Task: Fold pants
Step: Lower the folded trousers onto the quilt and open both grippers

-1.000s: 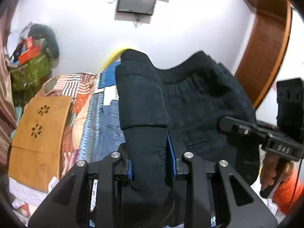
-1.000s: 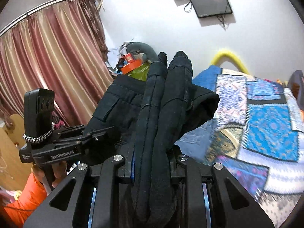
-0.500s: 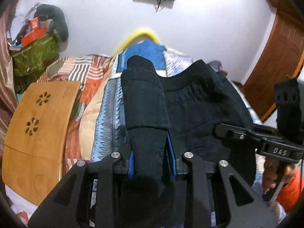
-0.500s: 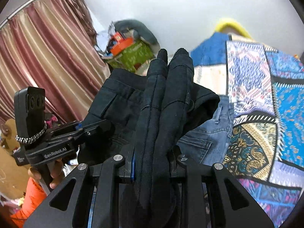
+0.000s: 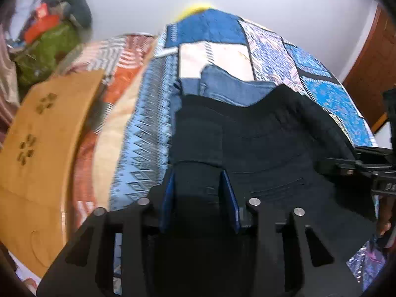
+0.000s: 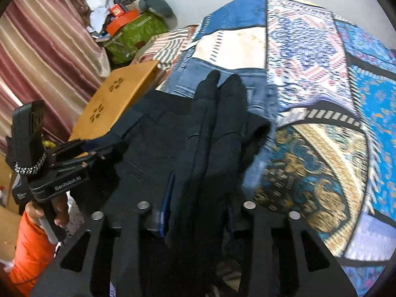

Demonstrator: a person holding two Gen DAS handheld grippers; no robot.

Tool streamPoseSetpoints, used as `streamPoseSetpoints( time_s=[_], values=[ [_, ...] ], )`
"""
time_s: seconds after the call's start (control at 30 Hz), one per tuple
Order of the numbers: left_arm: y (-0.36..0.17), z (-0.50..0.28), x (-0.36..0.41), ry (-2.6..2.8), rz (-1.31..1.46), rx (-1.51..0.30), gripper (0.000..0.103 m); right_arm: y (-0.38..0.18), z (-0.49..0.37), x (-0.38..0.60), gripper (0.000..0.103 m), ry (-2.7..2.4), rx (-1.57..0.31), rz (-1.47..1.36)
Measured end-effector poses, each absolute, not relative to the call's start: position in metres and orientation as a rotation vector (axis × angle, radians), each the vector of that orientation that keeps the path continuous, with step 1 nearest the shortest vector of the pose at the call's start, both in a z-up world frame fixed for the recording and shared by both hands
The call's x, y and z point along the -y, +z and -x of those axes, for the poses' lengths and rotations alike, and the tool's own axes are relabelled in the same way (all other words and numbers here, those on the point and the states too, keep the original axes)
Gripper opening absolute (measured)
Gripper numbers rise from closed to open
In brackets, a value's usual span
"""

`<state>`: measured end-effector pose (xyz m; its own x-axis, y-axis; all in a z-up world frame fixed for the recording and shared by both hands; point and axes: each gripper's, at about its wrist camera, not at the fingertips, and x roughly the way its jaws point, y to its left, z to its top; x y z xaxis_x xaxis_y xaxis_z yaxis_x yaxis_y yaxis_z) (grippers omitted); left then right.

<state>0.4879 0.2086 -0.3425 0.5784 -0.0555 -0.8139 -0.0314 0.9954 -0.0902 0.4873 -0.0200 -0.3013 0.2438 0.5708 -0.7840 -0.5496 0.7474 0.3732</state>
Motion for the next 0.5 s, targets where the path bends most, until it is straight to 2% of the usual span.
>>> streamPoseSetpoints(
  time_s=[0.1, 0.23, 0.5],
  values=[
    [-0.333, -0.479, -0.207, 0.024, 0.035, -0.949, 0.043, -0.287, -0.475, 0.032, 0.038, 0.732, -1.036, 0.031],
    [-0.307, -0.451, -0.204, 0.014, 0.063, -0.930, 0.043, -0.257, -0.454, 0.051, 0.038, 0.694, -0.946, 0.091],
    [-0.206, -0.347, -0.154, -0.056, 0.055, -0.732, 0.043, -0.157, -0.369, 0.088, 0.039, 0.702, -0.684, 0.034]
  ],
)
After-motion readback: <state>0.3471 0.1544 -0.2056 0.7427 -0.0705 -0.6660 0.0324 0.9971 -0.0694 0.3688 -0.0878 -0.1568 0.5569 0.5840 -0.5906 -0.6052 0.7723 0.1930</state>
